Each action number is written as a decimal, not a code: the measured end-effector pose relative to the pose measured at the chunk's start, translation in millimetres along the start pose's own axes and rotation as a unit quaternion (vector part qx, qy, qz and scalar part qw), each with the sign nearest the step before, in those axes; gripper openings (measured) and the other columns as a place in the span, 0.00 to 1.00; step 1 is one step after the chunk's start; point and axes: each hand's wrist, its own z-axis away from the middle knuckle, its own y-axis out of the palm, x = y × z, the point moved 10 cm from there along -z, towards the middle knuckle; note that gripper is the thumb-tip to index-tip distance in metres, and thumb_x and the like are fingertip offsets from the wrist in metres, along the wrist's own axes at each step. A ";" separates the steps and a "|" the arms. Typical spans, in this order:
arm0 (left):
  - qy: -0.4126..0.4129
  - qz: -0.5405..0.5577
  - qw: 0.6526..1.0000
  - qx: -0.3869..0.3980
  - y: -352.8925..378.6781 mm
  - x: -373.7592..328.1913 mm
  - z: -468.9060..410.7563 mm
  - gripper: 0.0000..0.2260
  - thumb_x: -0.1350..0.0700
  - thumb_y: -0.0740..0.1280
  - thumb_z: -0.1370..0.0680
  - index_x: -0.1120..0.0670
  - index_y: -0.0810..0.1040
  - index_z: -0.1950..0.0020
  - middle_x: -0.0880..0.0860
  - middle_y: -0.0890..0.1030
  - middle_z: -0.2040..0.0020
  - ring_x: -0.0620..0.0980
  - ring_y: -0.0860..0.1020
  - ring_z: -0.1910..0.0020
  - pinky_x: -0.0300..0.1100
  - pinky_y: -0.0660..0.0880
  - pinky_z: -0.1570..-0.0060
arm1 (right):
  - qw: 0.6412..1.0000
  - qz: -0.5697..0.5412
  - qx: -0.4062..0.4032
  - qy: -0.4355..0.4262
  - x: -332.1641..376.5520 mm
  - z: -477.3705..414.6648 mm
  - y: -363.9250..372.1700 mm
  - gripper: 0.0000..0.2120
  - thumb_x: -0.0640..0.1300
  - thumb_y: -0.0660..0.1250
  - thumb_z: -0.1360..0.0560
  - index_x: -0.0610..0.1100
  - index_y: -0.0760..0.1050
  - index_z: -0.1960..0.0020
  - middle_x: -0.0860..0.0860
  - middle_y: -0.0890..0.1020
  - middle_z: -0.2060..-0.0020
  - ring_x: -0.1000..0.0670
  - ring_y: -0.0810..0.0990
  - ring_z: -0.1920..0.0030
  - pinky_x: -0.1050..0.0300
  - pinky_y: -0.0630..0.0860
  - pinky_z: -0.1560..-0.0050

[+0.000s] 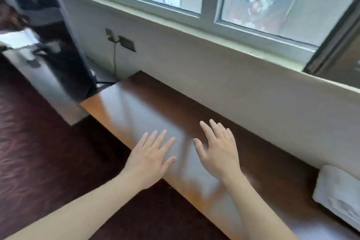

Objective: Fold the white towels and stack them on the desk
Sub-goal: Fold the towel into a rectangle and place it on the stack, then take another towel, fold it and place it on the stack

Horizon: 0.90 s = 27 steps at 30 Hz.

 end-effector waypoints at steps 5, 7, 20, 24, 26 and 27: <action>-0.202 0.072 0.977 -0.013 -11.9 188.4 111.9 0.33 0.35 0.42 0.19 0.52 0.71 0.26 0.58 0.74 0.29 0.59 0.75 0.32 0.56 0.72 0.35 | 0.990 -0.015 0.047 -0.129 204.3 -28.3 56.8 0.32 0.66 0.46 0.22 0.54 0.61 0.22 0.48 0.64 0.23 0.46 0.61 0.23 0.47 0.54 0.23; -0.261 0.094 0.960 -0.029 -13.3 245.7 148.5 0.36 0.33 0.37 0.20 0.51 0.66 0.23 0.57 0.70 0.26 0.58 0.71 0.28 0.55 0.68 0.31 | 0.982 -0.034 0.068 -0.170 273.0 -36.0 76.7 0.31 0.66 0.46 0.21 0.55 0.58 0.22 0.49 0.62 0.22 0.47 0.58 0.22 0.48 0.52 0.22; -0.450 0.183 0.872 -0.062 11.7 631.9 233.0 0.33 0.32 0.43 0.22 0.45 0.48 0.19 0.51 0.53 0.19 0.51 0.54 0.21 0.49 0.54 0.23 | 0.923 -0.139 0.185 -0.308 643.0 -182.3 250.3 0.28 0.63 0.50 0.18 0.57 0.54 0.20 0.50 0.56 0.20 0.47 0.54 0.21 0.49 0.53 0.23; -0.475 0.178 0.861 -0.044 10.9 755.5 236.9 0.33 0.33 0.43 0.22 0.46 0.49 0.19 0.50 0.54 0.19 0.50 0.55 0.21 0.49 0.55 0.24 | 0.918 -0.128 0.194 -0.320 746.1 -256.2 295.3 0.31 0.65 0.46 0.20 0.53 0.55 0.21 0.47 0.60 0.22 0.46 0.59 0.22 0.46 0.58 0.24; -0.485 0.173 0.856 -0.047 8.2 803.8 241.2 0.33 0.33 0.43 0.21 0.46 0.50 0.19 0.50 0.54 0.19 0.50 0.57 0.21 0.49 0.55 0.24 | 0.915 -0.121 0.190 -0.334 794.9 -282.6 306.1 0.33 0.66 0.44 0.21 0.53 0.56 0.21 0.46 0.63 0.22 0.45 0.61 0.23 0.45 0.60 0.25; -0.492 0.178 0.851 -0.049 8.6 827.8 242.9 0.33 0.33 0.43 0.21 0.45 0.51 0.19 0.49 0.55 0.19 0.50 0.57 0.21 0.49 0.55 0.24 | 0.914 -0.116 0.191 -0.340 819.5 -295.0 312.3 0.33 0.66 0.44 0.22 0.52 0.56 0.21 0.46 0.63 0.23 0.45 0.61 0.23 0.45 0.61 0.25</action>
